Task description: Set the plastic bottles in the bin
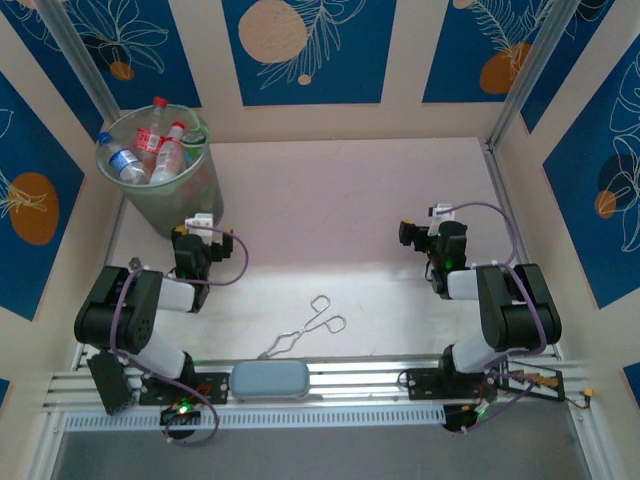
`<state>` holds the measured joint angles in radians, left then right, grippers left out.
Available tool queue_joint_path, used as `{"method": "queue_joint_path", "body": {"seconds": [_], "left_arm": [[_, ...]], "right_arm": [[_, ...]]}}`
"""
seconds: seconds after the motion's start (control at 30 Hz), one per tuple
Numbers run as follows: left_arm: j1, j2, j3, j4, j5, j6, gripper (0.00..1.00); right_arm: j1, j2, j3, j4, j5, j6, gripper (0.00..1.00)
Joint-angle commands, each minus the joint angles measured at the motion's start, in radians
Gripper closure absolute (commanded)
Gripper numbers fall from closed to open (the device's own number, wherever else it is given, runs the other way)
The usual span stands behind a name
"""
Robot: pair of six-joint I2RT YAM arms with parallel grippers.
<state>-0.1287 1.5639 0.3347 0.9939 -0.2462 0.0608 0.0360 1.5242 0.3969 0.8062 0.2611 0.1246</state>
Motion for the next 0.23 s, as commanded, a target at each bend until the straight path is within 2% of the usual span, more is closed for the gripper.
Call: {"method": "queue_joint_path", "body": {"seconds": [0.0, 0.2], "left_arm": [[0.012, 0.009, 0.023, -0.004, 0.025, -0.012, 0.0], [0.013, 0.008, 0.021, -0.002, 0.025, -0.012, 0.0]], "right_arm": [[-0.008, 0.002, 0.006, 0.029, -0.009, 0.008, 0.01], [-0.008, -0.002, -0.002, 0.04, -0.011, 0.007, 0.01]]}}
